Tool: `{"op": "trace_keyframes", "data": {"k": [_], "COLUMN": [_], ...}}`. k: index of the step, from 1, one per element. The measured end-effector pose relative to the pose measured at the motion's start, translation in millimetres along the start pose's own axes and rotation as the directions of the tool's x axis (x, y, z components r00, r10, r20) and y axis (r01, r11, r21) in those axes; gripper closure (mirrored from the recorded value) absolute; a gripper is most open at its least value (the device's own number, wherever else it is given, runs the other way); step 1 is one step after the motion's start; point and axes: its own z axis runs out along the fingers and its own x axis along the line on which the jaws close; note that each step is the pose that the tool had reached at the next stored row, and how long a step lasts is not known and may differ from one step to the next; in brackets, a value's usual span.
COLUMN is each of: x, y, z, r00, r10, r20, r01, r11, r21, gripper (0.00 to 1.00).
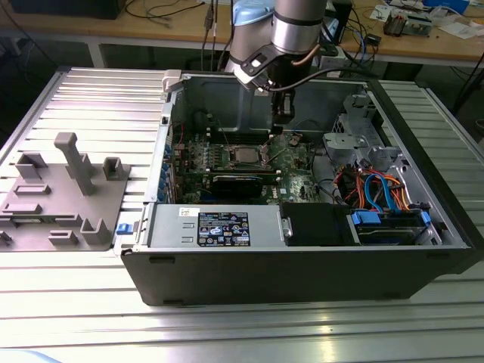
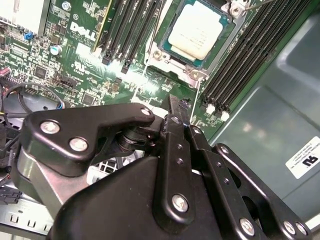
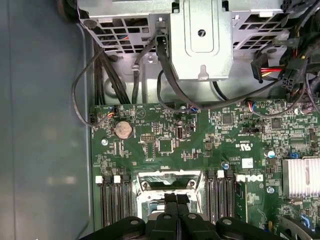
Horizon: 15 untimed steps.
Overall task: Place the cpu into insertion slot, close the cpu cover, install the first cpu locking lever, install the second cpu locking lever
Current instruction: 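Close the cpu cover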
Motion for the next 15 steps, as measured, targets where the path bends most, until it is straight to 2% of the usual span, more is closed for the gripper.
{"op": "trace_keyframes", "data": {"k": [15], "x": [0.4], "y": [8.1], "z": [0.0], "r00": [1.0], "r10": [0.0], "r20": [0.0], "r01": [0.0], "r11": [1.0], "r21": [0.0002], "gripper": [0.89]}}
